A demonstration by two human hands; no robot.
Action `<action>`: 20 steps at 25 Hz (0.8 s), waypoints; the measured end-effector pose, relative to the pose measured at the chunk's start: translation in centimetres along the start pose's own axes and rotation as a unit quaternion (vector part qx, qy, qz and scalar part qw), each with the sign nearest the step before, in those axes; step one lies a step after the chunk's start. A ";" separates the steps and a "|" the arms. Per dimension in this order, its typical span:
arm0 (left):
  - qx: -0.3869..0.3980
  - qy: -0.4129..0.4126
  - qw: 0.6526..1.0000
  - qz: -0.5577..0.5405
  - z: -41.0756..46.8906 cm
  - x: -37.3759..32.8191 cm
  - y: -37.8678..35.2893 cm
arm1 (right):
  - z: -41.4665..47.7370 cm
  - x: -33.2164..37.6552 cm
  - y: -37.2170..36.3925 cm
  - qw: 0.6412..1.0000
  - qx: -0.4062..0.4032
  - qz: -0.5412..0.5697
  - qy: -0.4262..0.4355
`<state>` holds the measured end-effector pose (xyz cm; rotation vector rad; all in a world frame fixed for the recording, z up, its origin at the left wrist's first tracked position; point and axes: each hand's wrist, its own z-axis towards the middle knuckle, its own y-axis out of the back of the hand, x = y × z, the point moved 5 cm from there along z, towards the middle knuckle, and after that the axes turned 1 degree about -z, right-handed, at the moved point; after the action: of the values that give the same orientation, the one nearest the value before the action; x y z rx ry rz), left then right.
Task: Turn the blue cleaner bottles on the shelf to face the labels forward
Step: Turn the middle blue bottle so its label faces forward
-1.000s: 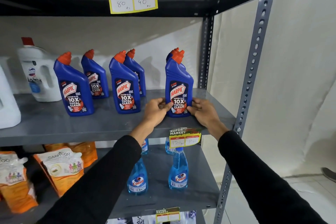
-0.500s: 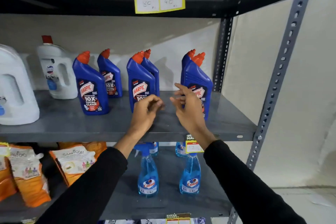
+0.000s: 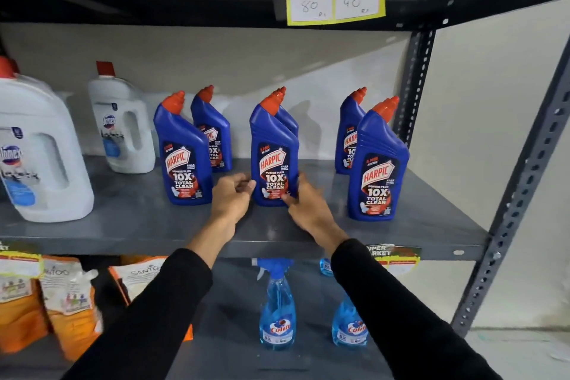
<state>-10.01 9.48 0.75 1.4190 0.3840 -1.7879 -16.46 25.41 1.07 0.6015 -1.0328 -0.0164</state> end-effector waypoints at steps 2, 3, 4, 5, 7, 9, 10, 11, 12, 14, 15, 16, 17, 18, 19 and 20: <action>-0.003 -0.016 1.000 0.018 0.1 0.2 -0.1 | 0.4 -0.4 -0.1 1.000 -0.009 -0.008 -0.009; 0.006 -0.019 1.000 0.016 0.0 0.1 -0.2 | 0.5 -0.6 0.1 1.000 -0.012 0.002 -0.016; 0.019 -0.021 1.000 0.009 0.0 0.3 -0.2 | 0.6 -0.7 0.1 1.000 -0.013 0.012 -0.023; 0.031 -0.024 0.999 0.001 0.0 0.4 -0.3 | 0.6 -0.8 0.1 0.999 -0.014 0.015 -0.027; 0.041 -0.029 0.999 -0.001 0.0 0.6 -0.4 | 0.4 -0.8 0.2 0.999 -0.018 0.008 -0.029; 0.043 -0.037 0.998 0.005 -0.2 0.5 -0.4 | -0.1 -0.7 0.2 0.999 -0.023 0.001 -0.026; 0.044 -0.042 0.998 0.010 -0.4 0.4 -0.4 | -0.2 -0.6 0.3 0.999 -0.026 -0.004 -0.025; 0.045 -0.047 0.998 0.014 -0.6 0.2 -0.3 | -0.5 -0.4 0.4 0.999 -0.028 -0.013 -0.023; 0.048 -0.053 0.997 0.017 -0.8 0.1 -0.2 | -0.7 -0.2 0.4 0.999 -0.030 -0.026 -0.020; 0.053 -0.067 0.996 0.026 -1.0 0.0 -0.2 | -1.3 0.2 0.5 0.998 -0.033 -0.052 -0.014; 0.051 -0.073 0.996 0.029 -1.2 -0.1 -0.1 | -1.5 0.4 0.5 0.997 -0.033 -0.063 -0.012; 0.047 -0.076 0.996 0.031 -1.3 -0.2 0.0 | -1.8 0.6 0.6 0.997 -0.034 -0.070 -0.010; 0.043 -0.077 0.996 0.031 -1.4 -0.2 0.1 | -2.0 0.9 0.7 0.996 -0.036 -0.076 -0.007; 0.042 -0.075 0.996 0.030 -1.4 -0.1 0.2 | -2.2 1.0 0.7 0.996 -0.038 -0.081 -0.004; 0.041 -0.073 0.996 0.029 -1.4 0.0 0.2 | -2.4 1.1 0.7 0.995 -0.041 -0.086 -0.002; 0.040 -0.071 0.996 0.029 -1.5 0.0 0.3 | -2.5 1.1 0.8 0.995 -0.044 -0.091 -0.001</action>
<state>-8.79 10.25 0.31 1.3351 0.1978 -1.8620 -14.00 26.90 1.42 0.6139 -0.9707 -0.2216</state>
